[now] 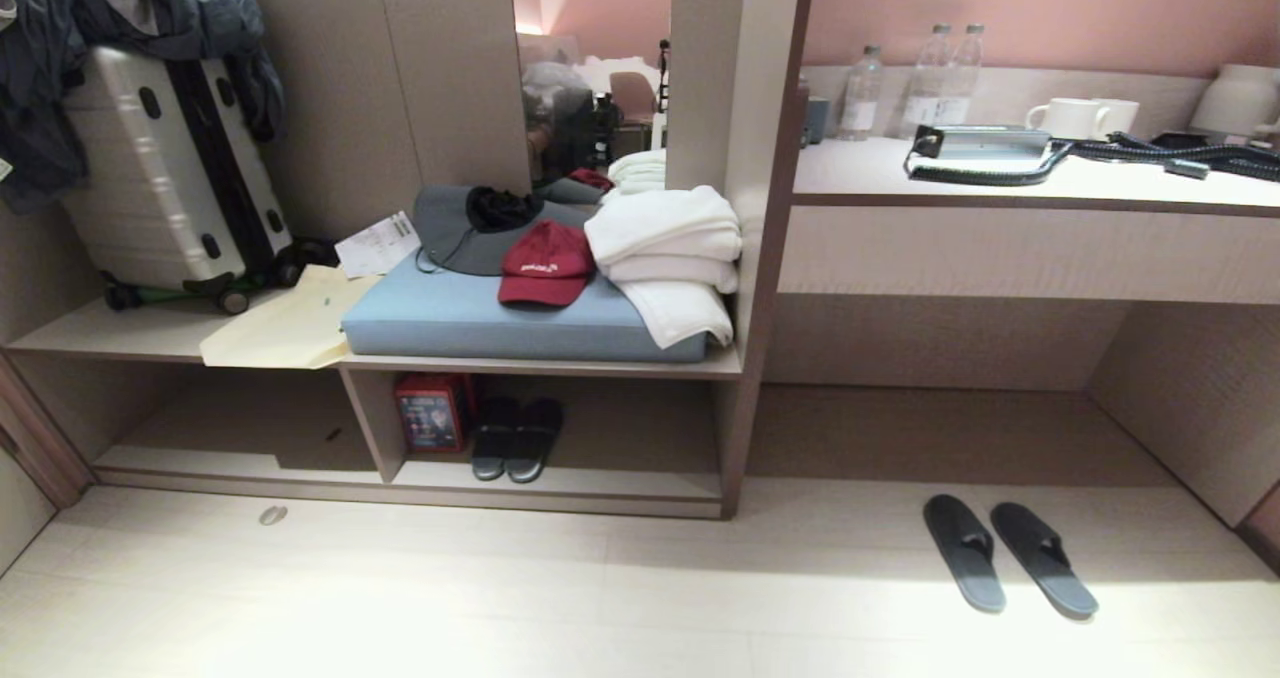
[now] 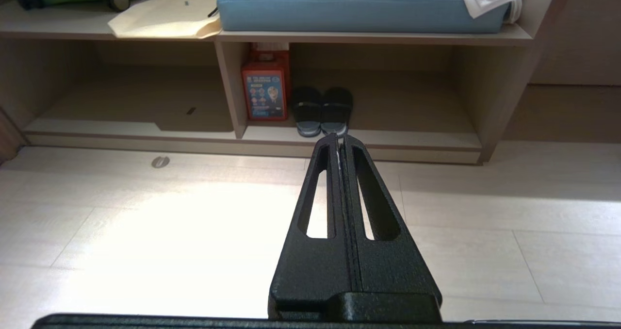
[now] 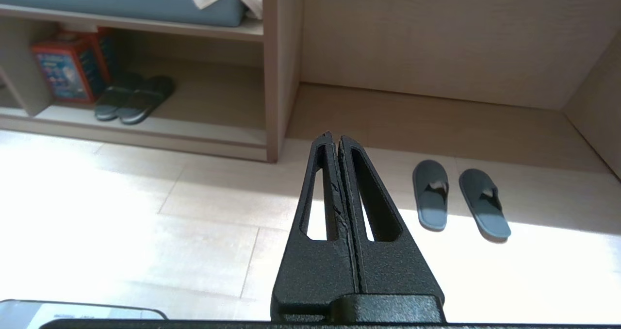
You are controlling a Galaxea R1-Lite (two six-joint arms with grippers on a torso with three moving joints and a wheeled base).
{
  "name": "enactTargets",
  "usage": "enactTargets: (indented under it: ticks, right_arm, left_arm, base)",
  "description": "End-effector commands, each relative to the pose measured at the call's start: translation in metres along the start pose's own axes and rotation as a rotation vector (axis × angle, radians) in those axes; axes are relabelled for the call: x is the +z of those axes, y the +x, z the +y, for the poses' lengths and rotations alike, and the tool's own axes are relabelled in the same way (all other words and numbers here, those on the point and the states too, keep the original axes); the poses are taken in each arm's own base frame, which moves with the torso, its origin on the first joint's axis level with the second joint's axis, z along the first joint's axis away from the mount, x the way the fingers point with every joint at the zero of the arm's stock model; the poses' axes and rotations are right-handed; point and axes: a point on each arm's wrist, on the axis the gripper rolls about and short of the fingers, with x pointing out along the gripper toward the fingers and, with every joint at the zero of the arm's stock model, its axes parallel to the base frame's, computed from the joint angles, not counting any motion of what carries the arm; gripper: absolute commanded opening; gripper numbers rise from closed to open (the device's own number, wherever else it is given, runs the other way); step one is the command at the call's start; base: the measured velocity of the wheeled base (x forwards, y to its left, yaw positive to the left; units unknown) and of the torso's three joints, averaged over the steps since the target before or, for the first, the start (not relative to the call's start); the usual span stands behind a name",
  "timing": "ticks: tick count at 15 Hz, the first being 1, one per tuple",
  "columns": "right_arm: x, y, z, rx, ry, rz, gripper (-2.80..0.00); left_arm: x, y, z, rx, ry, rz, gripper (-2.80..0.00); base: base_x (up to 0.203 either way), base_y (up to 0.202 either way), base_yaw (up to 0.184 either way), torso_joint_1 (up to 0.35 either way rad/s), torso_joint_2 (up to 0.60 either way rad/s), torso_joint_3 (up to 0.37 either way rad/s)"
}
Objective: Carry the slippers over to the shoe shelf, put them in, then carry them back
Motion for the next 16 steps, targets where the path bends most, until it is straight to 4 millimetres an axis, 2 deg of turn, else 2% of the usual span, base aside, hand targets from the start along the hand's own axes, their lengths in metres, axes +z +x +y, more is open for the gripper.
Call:
enactTargets:
  ticks: [1,16]
  right_arm:
    - [0.0000,0.0001,0.0000,0.000,0.000,0.001,-2.80]
    - [0.0000,0.0001,0.0000,0.001,0.000,0.001,-2.80]
  left_arm:
    - [-0.0004,0.0002,0.0000,0.000,0.000,0.002,-2.80]
    - [-0.0003,0.0002,0.0000,0.000,0.000,0.002,-2.80]
  base:
    - [-0.199,0.000,0.001,-0.002,0.00,-0.002]
    - [-0.196,0.000,0.001,0.003,0.00,0.002]
